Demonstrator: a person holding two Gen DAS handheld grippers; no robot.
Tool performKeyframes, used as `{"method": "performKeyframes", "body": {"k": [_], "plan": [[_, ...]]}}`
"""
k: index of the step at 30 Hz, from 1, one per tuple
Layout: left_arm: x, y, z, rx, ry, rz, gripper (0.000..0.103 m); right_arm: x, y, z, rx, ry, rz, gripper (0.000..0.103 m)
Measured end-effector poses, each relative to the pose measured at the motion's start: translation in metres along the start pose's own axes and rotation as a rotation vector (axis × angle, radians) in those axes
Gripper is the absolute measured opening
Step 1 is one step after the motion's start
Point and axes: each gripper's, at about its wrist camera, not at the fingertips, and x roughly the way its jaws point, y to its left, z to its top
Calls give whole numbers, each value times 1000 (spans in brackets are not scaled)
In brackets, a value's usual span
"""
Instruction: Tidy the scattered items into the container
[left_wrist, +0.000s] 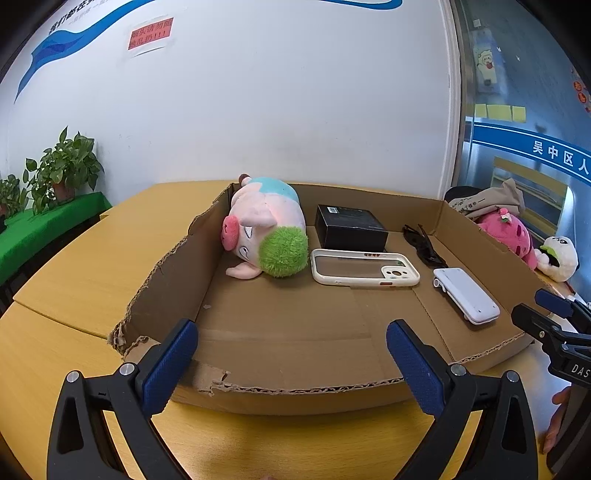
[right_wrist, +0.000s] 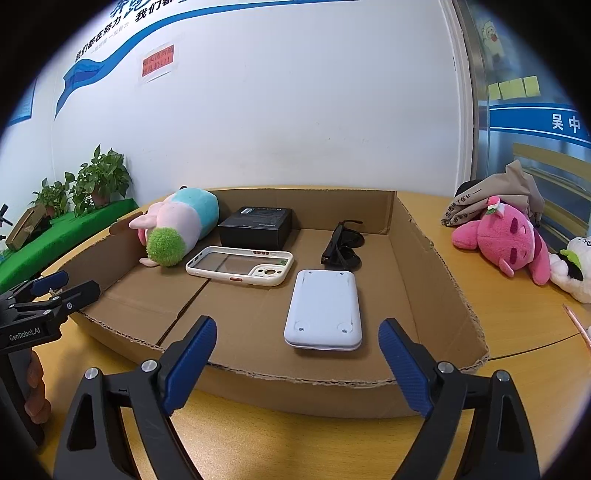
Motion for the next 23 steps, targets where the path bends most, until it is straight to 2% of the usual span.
{"method": "performKeyframes", "body": {"k": [23], "plan": [[0,-1,-1,-6,3,5,103,0,0,0,0,0,0,89]]}}
